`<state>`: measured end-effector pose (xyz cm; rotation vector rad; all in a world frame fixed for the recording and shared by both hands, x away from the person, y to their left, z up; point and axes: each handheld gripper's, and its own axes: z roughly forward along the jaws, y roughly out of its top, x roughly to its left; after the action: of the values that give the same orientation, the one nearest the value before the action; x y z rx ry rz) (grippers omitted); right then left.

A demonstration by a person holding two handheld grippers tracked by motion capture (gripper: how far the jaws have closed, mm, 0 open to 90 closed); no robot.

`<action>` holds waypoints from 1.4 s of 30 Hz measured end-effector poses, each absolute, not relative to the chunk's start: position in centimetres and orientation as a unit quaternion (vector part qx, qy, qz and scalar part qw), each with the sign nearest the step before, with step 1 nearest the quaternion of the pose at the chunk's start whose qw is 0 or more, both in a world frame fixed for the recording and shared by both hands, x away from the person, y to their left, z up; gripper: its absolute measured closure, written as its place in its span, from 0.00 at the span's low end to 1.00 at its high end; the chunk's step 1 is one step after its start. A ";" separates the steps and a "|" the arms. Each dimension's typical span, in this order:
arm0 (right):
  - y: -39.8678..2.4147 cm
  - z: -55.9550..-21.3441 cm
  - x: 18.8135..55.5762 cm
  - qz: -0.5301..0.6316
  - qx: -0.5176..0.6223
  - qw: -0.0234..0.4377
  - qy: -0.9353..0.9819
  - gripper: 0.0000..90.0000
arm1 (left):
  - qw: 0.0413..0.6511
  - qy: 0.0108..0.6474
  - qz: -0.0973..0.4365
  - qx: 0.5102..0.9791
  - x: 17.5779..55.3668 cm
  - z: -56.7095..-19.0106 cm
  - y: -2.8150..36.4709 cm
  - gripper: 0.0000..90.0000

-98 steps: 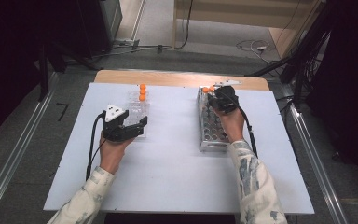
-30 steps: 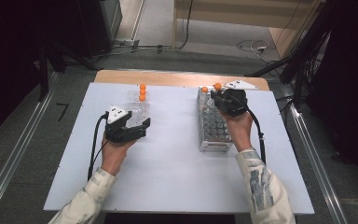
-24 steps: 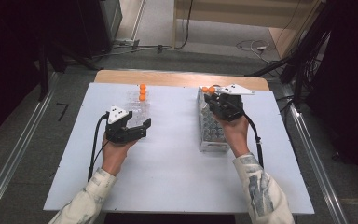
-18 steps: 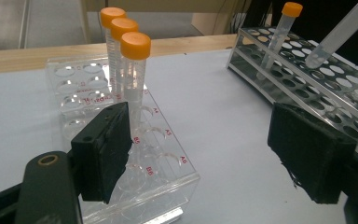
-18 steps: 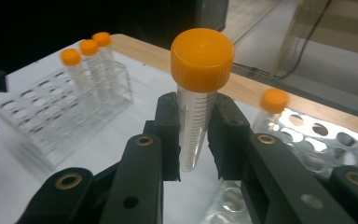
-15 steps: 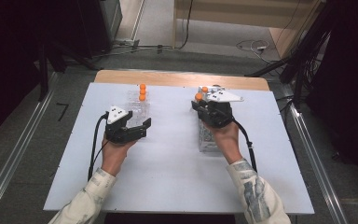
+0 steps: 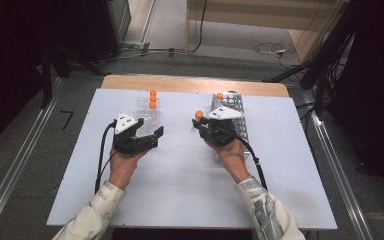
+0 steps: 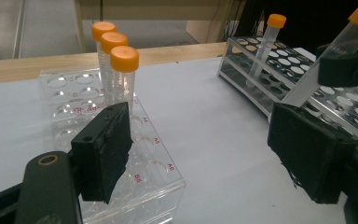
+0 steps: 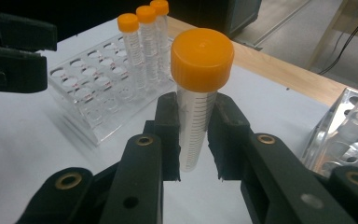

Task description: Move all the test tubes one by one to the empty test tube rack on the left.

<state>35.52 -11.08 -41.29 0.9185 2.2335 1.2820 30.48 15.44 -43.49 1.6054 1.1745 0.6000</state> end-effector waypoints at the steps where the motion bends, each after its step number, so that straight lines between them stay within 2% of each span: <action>1: -11.0 -41.4 35.5 0.459 0.328 0.201 0.801 0.80 | 0.508 0.486 0.249 0.666 30.4 -43.4 15.4 0.24; 25: -8.3 -44.0 34.5 0.437 0.301 0.186 0.827 0.80 | 0.529 0.456 0.237 0.675 29.7 -42.6 14.5 0.26; 35: -6.9 -44.6 33.5 0.437 0.278 0.171 0.838 0.80 | 0.548 0.413 0.217 0.695 29.3 -42.8 13.1 0.36; 42: -5.9 -44.8 32.9 0.436 0.263 0.159 0.846 0.80 | 0.536 0.388 0.220 0.716 29.1 -43.1 12.2 0.43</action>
<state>32.87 -5.90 -44.82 0.7532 2.4170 1.2465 29.12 12.15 -43.13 1.7054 0.9242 0.5240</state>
